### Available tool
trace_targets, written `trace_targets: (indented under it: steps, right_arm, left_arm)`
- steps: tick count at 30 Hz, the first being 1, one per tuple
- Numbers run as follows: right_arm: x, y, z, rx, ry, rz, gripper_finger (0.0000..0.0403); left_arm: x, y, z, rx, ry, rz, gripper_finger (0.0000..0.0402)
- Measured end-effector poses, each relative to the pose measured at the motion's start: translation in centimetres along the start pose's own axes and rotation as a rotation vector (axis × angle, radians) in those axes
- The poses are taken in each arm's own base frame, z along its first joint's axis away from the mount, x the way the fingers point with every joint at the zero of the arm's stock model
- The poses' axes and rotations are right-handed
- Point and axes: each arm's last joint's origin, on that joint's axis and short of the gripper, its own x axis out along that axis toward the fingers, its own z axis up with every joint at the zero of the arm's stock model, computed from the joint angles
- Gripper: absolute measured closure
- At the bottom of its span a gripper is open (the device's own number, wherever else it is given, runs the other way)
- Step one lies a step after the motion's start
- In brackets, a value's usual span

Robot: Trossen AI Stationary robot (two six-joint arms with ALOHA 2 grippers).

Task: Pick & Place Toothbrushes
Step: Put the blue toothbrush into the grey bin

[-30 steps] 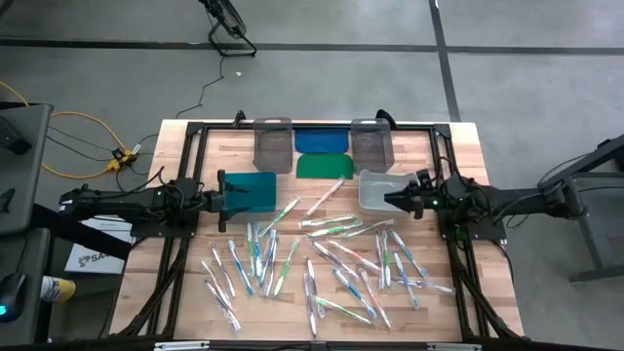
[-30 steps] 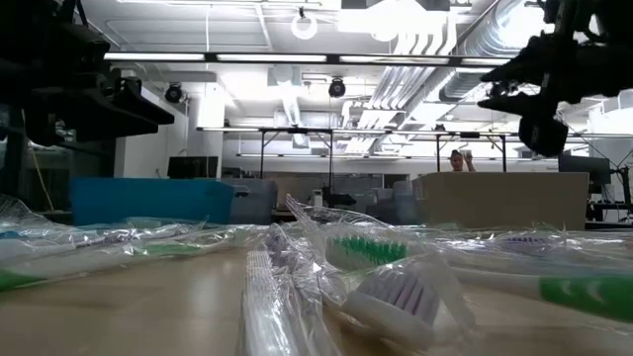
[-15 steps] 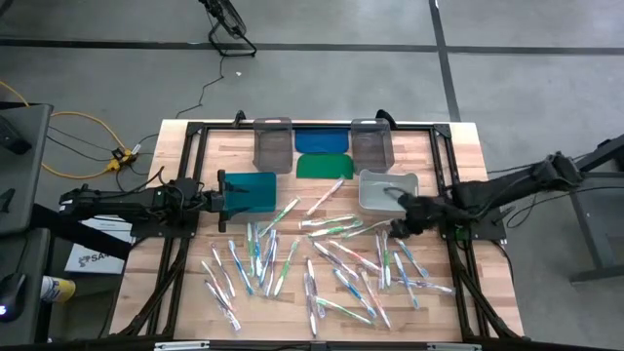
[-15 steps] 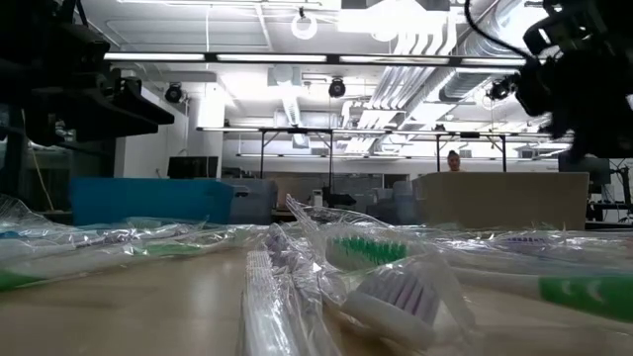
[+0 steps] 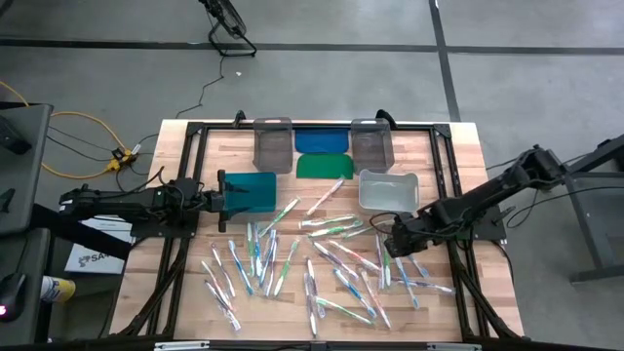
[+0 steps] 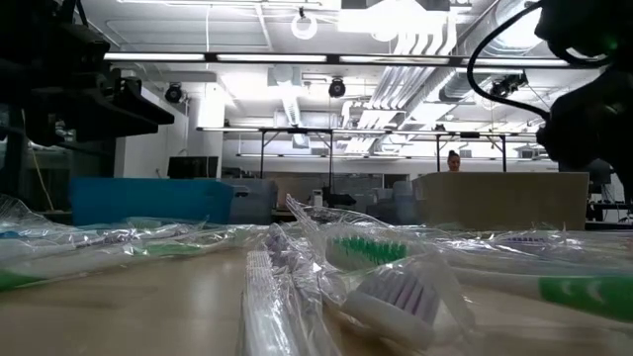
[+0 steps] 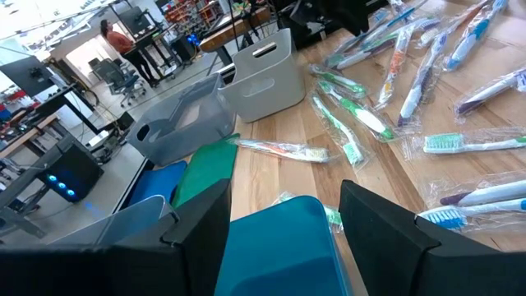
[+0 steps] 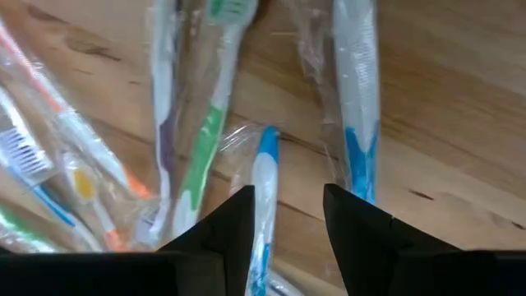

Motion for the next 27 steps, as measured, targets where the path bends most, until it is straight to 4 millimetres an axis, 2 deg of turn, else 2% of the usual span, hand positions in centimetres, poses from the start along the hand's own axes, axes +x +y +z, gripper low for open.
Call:
trace_targets:
  steps: [5,8,15,27]
  right_arm:
    - [-0.2,0.2,-0.1,0.035,0.044,-0.002,0.0264]
    - [-1.3,1.1,-0.4,0.025,0.039,-0.012,0.0264]
    - [-4.6,2.0,-0.6,-0.007,-0.158,-0.182,0.0264]
    - [-1.1,2.4,0.1,-0.078,-0.187,-0.366,0.0264]
  left_arm:
    - [0.0,0.0,0.0,0.0,0.0,0.0,0.0183]
    - [0.0,0.0,0.0,0.0,0.0,0.0,0.0183]
    - [0.0,0.0,0.0,0.0,0.0,0.0,0.0183]
    - [0.0,0.0,0.0,0.0,0.0,0.0,0.0183]
